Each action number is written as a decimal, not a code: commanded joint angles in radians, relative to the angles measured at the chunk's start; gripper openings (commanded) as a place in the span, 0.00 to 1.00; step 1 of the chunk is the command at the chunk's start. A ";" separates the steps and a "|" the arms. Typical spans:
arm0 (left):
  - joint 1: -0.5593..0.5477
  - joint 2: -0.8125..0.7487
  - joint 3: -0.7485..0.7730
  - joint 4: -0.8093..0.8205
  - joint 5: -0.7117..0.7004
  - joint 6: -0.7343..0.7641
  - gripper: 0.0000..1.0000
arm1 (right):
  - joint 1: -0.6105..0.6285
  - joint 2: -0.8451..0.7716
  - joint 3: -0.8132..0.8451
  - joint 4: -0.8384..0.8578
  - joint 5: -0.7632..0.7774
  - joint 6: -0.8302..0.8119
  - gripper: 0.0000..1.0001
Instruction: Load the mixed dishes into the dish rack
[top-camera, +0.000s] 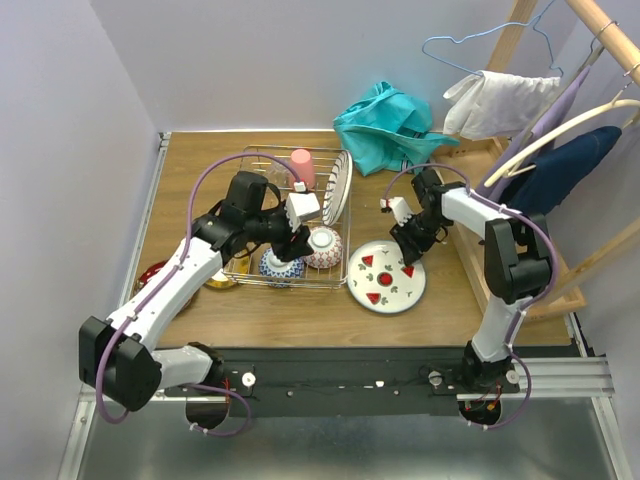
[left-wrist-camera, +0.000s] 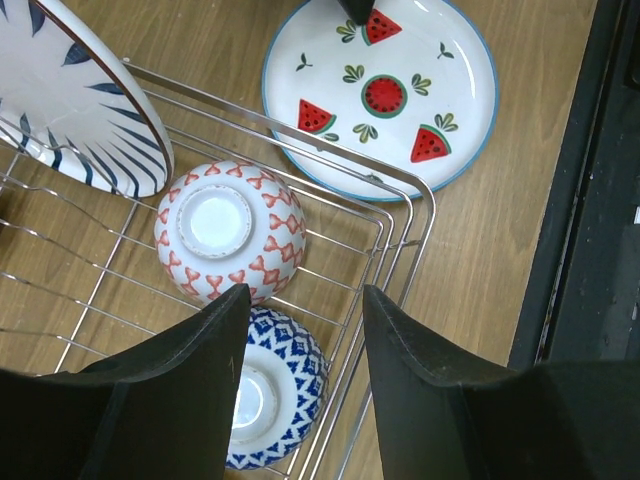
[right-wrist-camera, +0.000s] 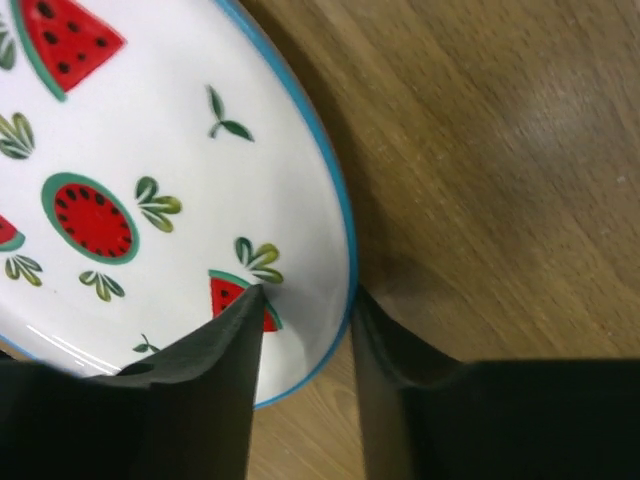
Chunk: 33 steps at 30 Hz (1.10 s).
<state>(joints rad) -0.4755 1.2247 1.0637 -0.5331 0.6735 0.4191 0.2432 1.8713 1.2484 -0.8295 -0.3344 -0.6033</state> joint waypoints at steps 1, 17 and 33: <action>-0.008 0.024 0.022 0.018 0.021 0.004 0.57 | -0.004 0.042 0.034 -0.077 -0.052 -0.046 0.36; -0.009 0.107 0.105 0.146 0.063 -0.158 0.65 | -0.010 -0.251 0.068 -0.076 0.002 -0.070 0.01; -0.107 0.302 0.217 0.242 0.241 -0.071 0.67 | -0.010 -0.813 -0.414 0.269 -0.083 -0.251 0.00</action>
<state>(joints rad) -0.5186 1.5066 1.2510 -0.3122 0.8768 0.2626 0.2337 1.1912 0.9318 -0.6937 -0.3756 -0.7689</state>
